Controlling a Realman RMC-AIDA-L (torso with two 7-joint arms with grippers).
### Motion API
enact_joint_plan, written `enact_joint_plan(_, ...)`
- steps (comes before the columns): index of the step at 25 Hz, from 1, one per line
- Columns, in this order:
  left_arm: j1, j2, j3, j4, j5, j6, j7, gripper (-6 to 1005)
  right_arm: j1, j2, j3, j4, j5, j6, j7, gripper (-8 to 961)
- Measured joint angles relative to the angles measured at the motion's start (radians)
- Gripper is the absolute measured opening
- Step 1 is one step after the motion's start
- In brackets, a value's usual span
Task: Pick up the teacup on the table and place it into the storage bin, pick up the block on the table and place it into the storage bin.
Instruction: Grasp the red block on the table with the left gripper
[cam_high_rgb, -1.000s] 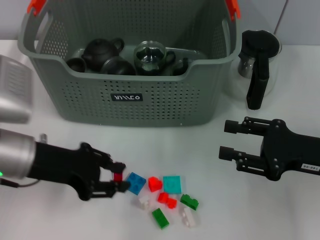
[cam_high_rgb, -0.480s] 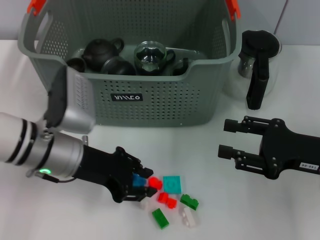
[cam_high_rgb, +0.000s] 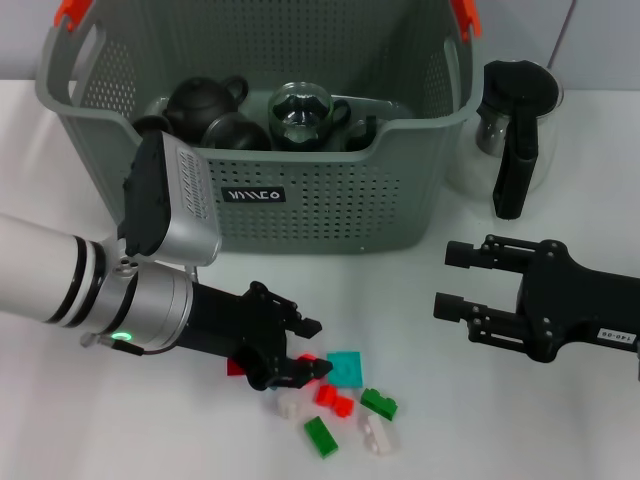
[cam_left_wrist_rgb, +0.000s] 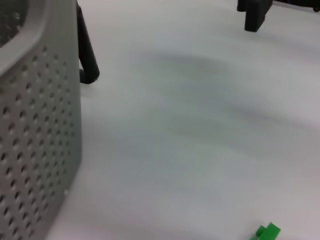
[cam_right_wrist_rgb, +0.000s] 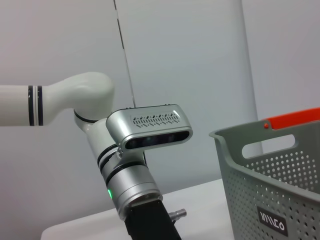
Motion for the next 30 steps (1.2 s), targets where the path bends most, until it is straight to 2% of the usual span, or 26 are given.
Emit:
enact_joint_plan(11,0.005,0.003,0.039,0.014,0.005,-0.038,-0.002,540,-0.003,0.0,0.002,0.0,0.0,0.002,0.0,641)
enact_joint_plan(17,0.002,0.005,0.041,0.042,0.008,-0.078,-0.01,529,-0.005,-0.001,0.002,0.0,0.0,0.001,0.0,643)
enact_joint_plan(28,-0.006,0.009,0.033,0.055,0.02,-0.075,-0.054,509,-0.008,-0.002,0.001,0.0,0.0,0.001,0.0,642)
enact_joint_plan(30,-0.006,0.009,0.034,0.055,0.023,-0.075,-0.061,464,-0.008,-0.003,0.001,0.0,0.0,0.001,0.0,641)
